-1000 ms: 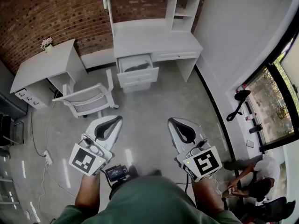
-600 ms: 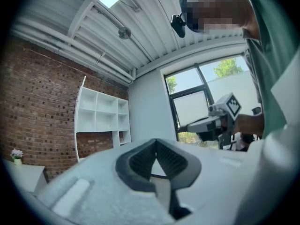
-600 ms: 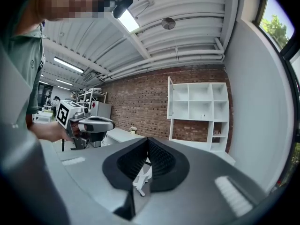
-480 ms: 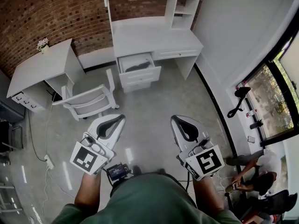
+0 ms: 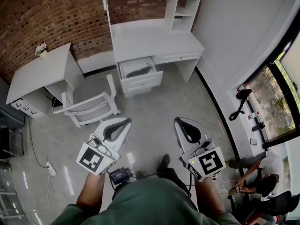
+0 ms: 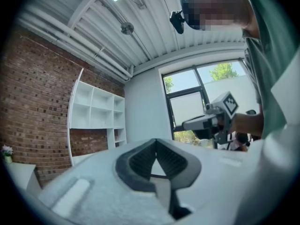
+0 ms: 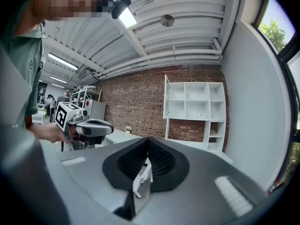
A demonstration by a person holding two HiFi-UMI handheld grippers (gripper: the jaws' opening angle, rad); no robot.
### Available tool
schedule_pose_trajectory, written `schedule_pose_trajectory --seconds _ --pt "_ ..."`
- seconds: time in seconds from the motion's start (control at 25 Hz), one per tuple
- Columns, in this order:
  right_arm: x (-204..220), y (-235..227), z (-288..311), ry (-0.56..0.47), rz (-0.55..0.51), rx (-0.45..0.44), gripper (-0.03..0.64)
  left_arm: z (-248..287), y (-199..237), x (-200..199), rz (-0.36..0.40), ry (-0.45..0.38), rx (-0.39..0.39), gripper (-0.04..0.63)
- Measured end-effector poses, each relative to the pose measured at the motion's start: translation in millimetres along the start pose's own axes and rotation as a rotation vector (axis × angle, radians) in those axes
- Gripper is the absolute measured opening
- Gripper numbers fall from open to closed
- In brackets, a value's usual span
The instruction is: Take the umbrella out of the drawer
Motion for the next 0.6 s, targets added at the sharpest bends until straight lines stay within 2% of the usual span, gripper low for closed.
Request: schedule_pose_trajectory --seconds 0.28,0.6 --pt "4 -49 48 0.000 0.010 -0.051 0.006 41 32 6 -0.014 0.036 -0.041 0.003" --pt "20 -134 86 0.000 0.028 -0.125 0.006 123 51 8 -0.009 0.060 -0.096 0.003"
Point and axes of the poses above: the fingertips, and each gripper's own axes: z forward along the fingers, y to its left, x out of its underside, the point moved 8 cm from there along -z, backward along the fingers, and after that the axes turned 11 degrees about x, right-handed, at the moved point
